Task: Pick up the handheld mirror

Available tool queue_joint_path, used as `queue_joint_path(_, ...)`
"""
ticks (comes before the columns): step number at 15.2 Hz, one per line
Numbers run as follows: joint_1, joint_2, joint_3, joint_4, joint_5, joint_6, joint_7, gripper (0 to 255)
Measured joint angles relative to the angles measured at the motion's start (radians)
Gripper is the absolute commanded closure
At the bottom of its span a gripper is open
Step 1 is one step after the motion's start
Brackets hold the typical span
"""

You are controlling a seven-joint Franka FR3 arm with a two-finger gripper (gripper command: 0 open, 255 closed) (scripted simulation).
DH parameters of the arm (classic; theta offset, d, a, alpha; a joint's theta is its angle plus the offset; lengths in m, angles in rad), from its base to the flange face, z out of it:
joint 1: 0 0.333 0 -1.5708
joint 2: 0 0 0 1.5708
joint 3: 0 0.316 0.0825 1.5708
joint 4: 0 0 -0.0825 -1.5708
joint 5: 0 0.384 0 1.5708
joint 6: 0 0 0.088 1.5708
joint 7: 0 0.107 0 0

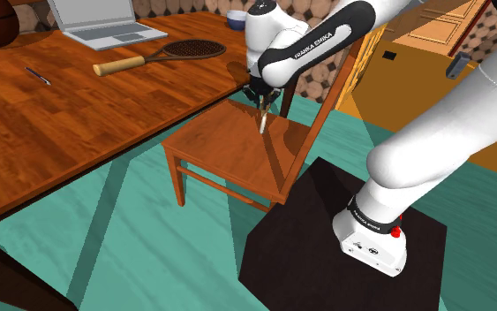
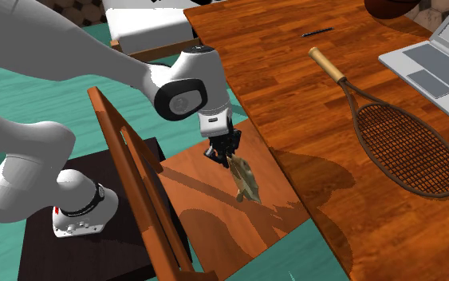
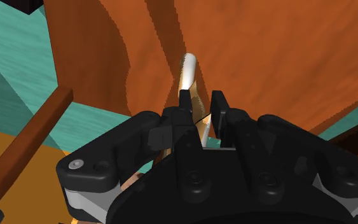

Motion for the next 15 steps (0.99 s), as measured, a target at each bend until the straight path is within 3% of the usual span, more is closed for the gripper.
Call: queue_joint_path(15,0.027,-0.102,-0.027,0.091,0.1,-0.17,-0.116,255)
